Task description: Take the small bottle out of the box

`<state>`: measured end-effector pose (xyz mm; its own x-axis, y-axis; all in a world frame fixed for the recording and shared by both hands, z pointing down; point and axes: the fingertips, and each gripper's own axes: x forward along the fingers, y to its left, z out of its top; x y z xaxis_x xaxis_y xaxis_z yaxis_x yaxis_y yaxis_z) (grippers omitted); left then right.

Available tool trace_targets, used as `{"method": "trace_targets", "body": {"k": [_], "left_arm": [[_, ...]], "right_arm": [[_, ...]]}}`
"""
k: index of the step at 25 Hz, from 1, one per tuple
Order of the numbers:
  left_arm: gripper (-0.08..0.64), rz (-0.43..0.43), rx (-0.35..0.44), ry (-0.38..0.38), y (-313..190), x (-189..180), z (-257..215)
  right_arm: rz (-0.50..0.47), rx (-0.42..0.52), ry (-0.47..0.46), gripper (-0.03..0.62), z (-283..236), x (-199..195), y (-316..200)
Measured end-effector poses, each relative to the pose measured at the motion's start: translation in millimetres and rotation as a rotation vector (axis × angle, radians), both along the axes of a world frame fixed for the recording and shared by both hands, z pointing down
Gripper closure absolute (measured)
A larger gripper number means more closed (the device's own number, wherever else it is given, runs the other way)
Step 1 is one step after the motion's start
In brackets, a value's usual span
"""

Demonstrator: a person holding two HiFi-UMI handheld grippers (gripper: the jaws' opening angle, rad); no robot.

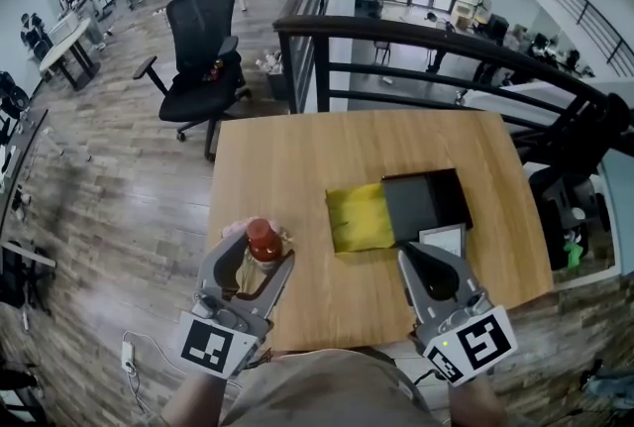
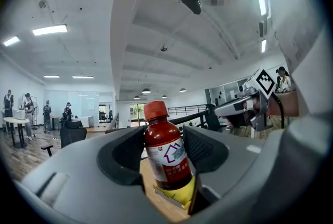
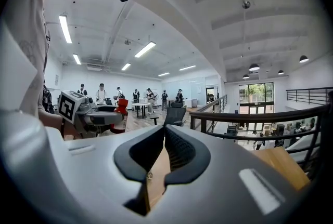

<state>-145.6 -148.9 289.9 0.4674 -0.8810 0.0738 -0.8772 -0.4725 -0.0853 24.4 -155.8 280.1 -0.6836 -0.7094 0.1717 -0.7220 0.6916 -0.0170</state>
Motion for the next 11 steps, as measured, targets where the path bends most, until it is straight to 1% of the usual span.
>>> {"method": "trace_targets", "body": {"k": [11], "left_arm": [[0.327, 0.028, -0.008, 0.006, 2.5, 12.4, 0.1]], "right_arm": [[0.012, -0.011, 0.002, 0.575, 5.6, 6.2, 4.8]]}}
